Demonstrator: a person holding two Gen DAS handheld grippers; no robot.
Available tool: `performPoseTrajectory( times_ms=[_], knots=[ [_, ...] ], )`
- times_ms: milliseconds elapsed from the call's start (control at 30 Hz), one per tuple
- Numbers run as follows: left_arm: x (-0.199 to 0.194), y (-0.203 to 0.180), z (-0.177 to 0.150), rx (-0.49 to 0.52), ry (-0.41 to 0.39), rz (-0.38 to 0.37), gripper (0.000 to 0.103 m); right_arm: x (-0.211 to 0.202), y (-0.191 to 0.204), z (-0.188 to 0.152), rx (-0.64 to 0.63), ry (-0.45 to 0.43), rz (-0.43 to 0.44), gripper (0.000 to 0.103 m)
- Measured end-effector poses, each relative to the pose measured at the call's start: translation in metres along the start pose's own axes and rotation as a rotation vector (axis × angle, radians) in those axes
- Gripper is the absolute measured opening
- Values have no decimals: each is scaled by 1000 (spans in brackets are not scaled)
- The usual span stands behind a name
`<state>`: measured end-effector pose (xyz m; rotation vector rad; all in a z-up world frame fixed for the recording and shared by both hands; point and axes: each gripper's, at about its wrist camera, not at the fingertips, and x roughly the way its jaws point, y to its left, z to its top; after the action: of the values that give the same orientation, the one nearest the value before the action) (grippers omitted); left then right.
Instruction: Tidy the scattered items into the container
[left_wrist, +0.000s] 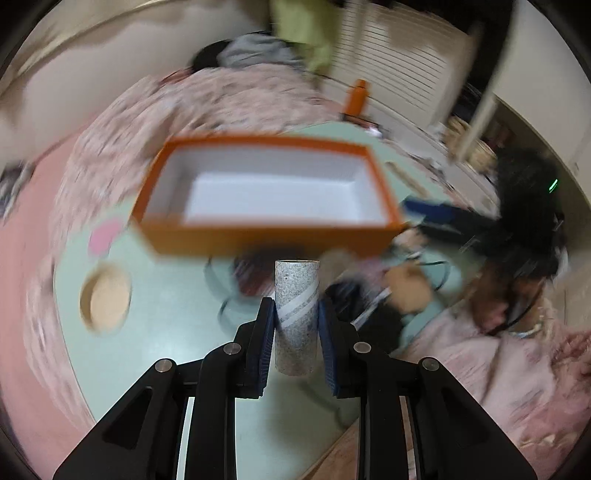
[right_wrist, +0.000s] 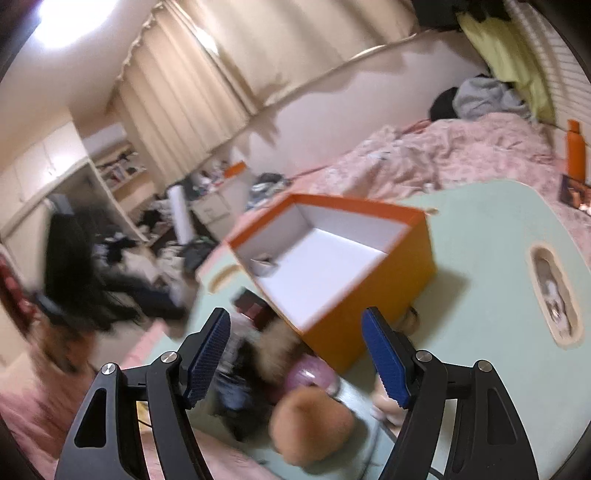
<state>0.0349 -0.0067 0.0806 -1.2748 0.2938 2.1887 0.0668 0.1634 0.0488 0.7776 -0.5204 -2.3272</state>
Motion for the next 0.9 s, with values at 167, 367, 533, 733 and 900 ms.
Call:
performPoseTrajectory(
  times_ms=[167, 367, 533, 733, 900],
  knots=[
    [16, 39, -40, -212, -44, -2, 25, 43, 20, 69, 28, 124, -16, 74],
    [33, 37, -48, -260, -87, 5, 25, 172, 25, 109, 85, 439, -32, 60],
    [41, 40, -47, -289, -114, 31, 26, 248, 26, 98, 107, 594, -69, 53],
    [42, 48, -49, -328, -169, 28, 49, 285, 32, 90, 70, 654, -105, 44],
    [44, 49, -50, -350, -194, 14, 50, 286, 32, 89, 32, 679, -112, 36]
  ],
)
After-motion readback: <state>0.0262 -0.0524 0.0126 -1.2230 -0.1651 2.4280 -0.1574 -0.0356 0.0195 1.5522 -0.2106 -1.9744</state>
